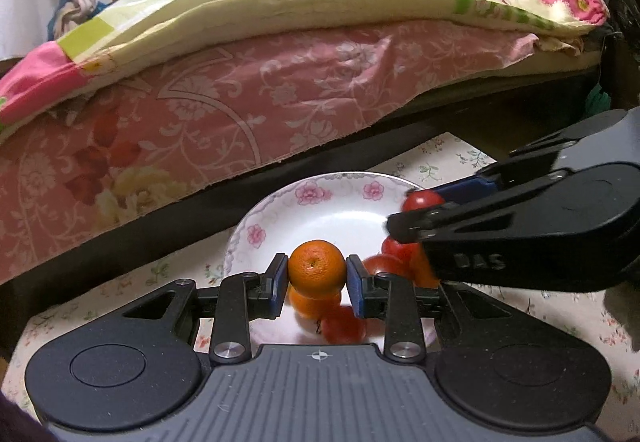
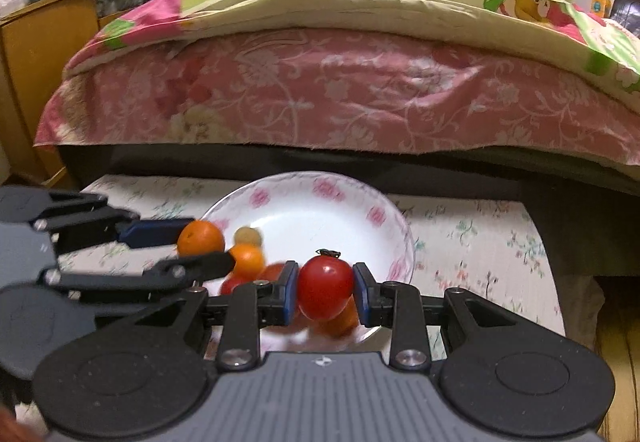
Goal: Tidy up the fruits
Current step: 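Lower both fruits over the plate and open both tools to release them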
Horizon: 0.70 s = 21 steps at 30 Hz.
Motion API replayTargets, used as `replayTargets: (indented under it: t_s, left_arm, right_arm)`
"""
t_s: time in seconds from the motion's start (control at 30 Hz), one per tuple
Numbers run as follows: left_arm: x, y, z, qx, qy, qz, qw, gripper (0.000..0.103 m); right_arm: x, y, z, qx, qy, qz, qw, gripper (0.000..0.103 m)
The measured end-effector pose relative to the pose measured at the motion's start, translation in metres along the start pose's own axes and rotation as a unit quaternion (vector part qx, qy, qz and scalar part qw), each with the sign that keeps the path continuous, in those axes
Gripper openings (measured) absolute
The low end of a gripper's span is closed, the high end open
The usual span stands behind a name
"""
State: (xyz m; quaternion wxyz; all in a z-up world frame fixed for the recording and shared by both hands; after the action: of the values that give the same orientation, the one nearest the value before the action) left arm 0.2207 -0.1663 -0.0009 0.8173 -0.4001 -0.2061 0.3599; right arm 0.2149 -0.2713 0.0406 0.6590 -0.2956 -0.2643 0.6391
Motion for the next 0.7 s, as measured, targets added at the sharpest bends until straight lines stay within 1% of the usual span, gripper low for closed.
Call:
replayTargets:
  t_s: [0.07,0.17,0.37,0.5,0.7]
  left_arm:
    - [-0.001,-0.002,-0.007,0.002,-0.007,-0.004,1.0000,0.037]
    - [0.005,-0.002,-0.013,0.003,-0.010,0.003,0.9999,0.040]
    - [0.010,0.001,-0.020,0.010,-0.015,0.006,0.9998,0.042]
    - [0.011,0.000,-0.019,0.008,-0.015,0.011,0.9998,0.042]
    - [0.016,-0.001,-0.012,0.003,-0.021,0.017,0.9996,0.042]
  right_arm:
    - [-0.002,-0.006,-0.008,-0.001,-0.006,-0.003,1.000,0.030]
    - [0.002,-0.013,-0.017,-0.002,-0.007,0.002,1.000,0.030]
    - [0.000,-0.014,-0.032,0.002,-0.005,-0.005,1.000,0.030]
    - [-0.001,-0.012,-0.040,0.012,-0.006,-0.011,1.000,0.031]
    - [-0.002,-0.014,-0.039,0.005,-0.002,-0.014,1.000,0.031]
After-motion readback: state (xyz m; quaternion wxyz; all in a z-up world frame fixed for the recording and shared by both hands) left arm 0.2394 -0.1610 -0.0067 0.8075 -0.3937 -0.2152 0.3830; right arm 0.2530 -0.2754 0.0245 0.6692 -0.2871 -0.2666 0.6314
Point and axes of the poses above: each gripper's, at about its wrist camera, not at the fingertips, and z roughly against the way its jaws point, x to its left, y to its underside, the point moved 3 cm from there along -z, roughly the way its jaws point, and after that the axes turned 6 degrees about y, right-handed, at the moved point
